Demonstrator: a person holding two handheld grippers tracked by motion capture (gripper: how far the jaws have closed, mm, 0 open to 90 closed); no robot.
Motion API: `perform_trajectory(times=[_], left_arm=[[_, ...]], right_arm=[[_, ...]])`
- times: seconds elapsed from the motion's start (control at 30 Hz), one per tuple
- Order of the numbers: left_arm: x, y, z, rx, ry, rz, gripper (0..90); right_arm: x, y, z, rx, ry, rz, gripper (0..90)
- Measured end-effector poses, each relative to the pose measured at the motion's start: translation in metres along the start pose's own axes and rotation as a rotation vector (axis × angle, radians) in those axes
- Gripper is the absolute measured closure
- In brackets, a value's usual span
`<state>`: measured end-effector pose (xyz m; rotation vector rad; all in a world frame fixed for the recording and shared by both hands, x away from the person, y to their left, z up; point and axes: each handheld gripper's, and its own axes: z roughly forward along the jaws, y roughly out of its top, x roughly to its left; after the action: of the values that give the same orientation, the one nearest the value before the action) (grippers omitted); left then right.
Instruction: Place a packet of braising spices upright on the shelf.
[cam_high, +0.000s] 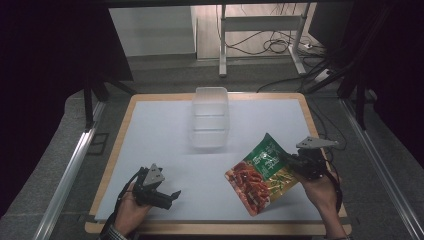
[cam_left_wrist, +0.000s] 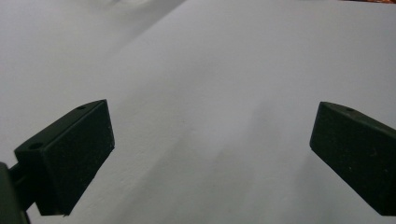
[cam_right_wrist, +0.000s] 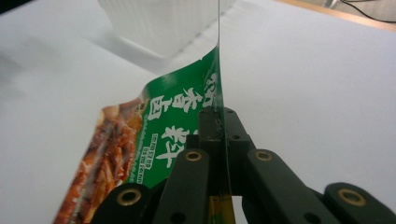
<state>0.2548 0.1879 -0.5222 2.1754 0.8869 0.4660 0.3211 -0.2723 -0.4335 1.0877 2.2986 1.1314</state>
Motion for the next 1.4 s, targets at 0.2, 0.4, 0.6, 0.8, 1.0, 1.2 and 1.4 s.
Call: perform_trajectory(times=[0.2,0.4,0.6,0.8,1.0,1.2,1.4], left_arm=[[-0.001,0.0,0.001,-0.001,0.0,0.001,0.0],[0.0,0.001,0.0,-0.008,0.0,0.003,0.0],[0.0,0.001,-0.001,-0.023,-0.015,-0.013,0.0],[0.0,0.002,-0.001,-0.026,-0.023,-0.018,0.0],[0.0,0.002,-0.001,-0.028,-0.025,-0.018,0.0],[0.0,0.002,-0.001,-0.029,-0.024,-0.016,0.0],[0.0,0.002,-0.001,-0.024,-0.022,-0.011,0.0]], right_arm=[[0.01,0.01,-0.011,-0.036,0.03,-0.03,88.7],[0.023,0.025,-0.02,-0.038,0.049,-0.064,88.8],[0.033,0.04,-0.026,-0.055,0.102,-0.076,88.9],[0.043,0.054,-0.031,-0.08,0.111,-0.091,89.0],[0.044,0.062,-0.031,-0.09,0.117,-0.093,89.0],[0.043,0.074,-0.03,-0.098,0.11,-0.108,89.0],[0.033,0.089,-0.025,-0.107,0.069,-0.111,89.1]])
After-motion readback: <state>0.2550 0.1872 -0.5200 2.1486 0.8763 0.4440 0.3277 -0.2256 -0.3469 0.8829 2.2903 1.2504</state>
